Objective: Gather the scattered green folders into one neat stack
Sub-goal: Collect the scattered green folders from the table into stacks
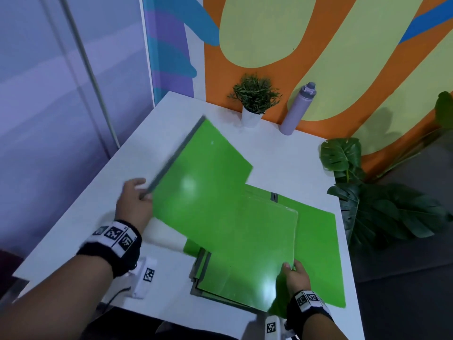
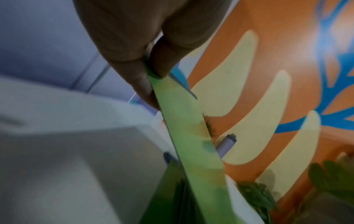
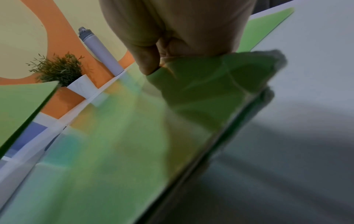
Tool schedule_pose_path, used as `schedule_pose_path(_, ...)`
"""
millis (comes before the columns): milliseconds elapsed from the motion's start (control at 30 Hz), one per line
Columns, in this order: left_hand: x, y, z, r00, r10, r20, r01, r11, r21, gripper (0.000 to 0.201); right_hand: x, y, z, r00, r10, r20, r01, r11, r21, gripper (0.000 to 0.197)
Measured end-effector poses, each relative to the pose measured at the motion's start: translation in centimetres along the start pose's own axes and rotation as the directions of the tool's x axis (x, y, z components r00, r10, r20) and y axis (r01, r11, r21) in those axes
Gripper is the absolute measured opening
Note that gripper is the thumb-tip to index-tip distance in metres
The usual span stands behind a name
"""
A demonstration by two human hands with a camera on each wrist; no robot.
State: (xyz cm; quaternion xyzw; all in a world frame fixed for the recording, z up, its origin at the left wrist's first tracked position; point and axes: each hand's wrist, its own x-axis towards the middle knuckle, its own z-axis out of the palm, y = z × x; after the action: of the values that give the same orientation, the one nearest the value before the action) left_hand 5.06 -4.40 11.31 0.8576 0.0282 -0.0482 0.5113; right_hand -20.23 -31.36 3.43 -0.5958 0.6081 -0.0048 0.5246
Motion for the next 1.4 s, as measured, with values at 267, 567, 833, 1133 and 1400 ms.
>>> schedule_pose_path(267, -5.2, -9.0, 5.6, 0.782, -0.256, 0.568, -0.056, 0.879, 0.474, 0.021, -1.8, -1.2, 3.2, 0.991, -0.024, 0.128, 0.015, 0.997, 0.073, 0.074)
schedule_pose_path(567, -3.3, -7.3, 4.9, 0.679, -0.392, 0.621, 0.358, 0.915, 0.186, 0.087, -1.5, -4.5, 3.1, 0.96, -0.161, 0.227, 0.108, 0.967, 0.229, 0.082)
schedule_pose_path(833, -1.8, -6.5, 4.7, 0.878, -0.196, 0.437, 0.103, 0.968, 0.228, 0.023, 0.2, -2.0, 4.0, 0.998, -0.052, 0.017, 0.05, 0.991, 0.128, 0.039)
schedule_pose_path(1133, -1.2, -10.7, 5.0, 0.786, -0.539, 0.301, 0.48, 0.84, 0.252, 0.068, -0.2, -0.2, 1.4, 0.988, 0.153, -0.032, -0.138, 0.758, -0.637, 0.046)
schedule_pose_path(1400, -1.3, -11.8, 4.8, 0.736, -0.586, 0.339, 0.489, 0.806, 0.333, 0.078, 1.0, -0.6, 1.7, 0.991, 0.133, -0.017, -0.126, 0.878, -0.461, 0.025)
